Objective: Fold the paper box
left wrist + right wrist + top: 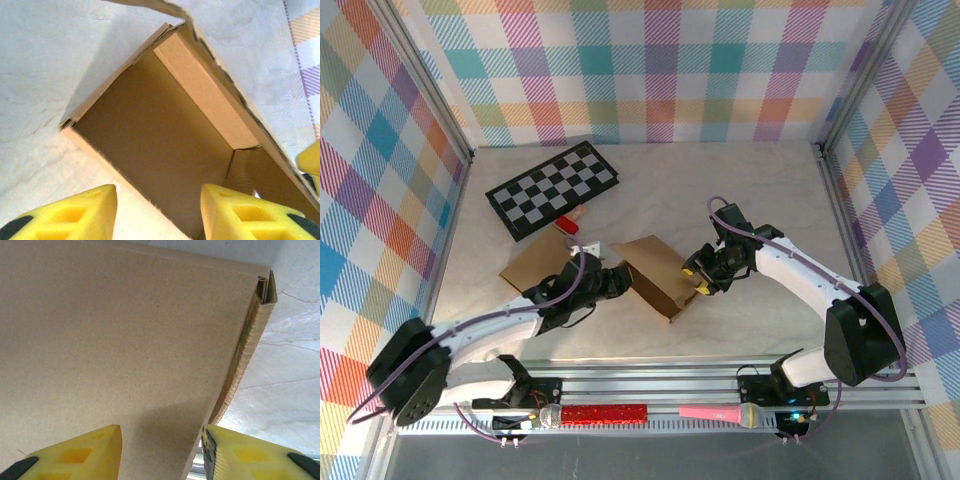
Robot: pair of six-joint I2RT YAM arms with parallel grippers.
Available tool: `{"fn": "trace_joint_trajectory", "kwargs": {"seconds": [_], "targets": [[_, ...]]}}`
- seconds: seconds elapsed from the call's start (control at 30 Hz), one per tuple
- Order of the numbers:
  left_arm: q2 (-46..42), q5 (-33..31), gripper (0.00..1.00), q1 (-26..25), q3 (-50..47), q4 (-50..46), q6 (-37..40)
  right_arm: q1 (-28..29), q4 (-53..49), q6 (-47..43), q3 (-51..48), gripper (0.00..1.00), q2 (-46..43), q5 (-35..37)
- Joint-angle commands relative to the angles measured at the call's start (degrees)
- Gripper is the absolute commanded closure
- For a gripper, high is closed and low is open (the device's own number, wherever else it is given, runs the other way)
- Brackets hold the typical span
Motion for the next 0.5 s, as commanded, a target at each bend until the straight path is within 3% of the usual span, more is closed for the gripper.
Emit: {"fn": "trace_joint_trajectory", "kwargs": {"seconds": [0.0,0.13,0.23,0.3,0.37,0.47], "targets": [[-5.1,2.0,0.52,-0.6,4.8,-14.4,-3.5,0.2,-0.3,-0.4,0.1,0.54,-0.3,0.8],[-10.1,-2.9,0.42,-0.5,14.3,-30.5,-4.6,0.2,0.0,-0.9,0.5,0.54,0.7,0.9],[-8.3,-10.6,0.34,0.0,27.1,-44.8,-1.9,0.2,-0.2,-1.4,1.2,0.54,1.1,1.2],[-5.4,-12.4,0.28,1.5,34.0,-49.2,0.9,0.2,-0.4,-1.7,1.6,0.54,1.2,1.5],[-1.2,-8.9,0.25,5.4,39.8,-50.3,4.1,0.2,-0.6,-2.2,2.1,0.54,1.5,1.6],[8.1,4.3,0.27,13.6,46.3,-48.7,8.4,0.2,-1.2,-3.0,2.7,0.54,2.1,1.6]]}}
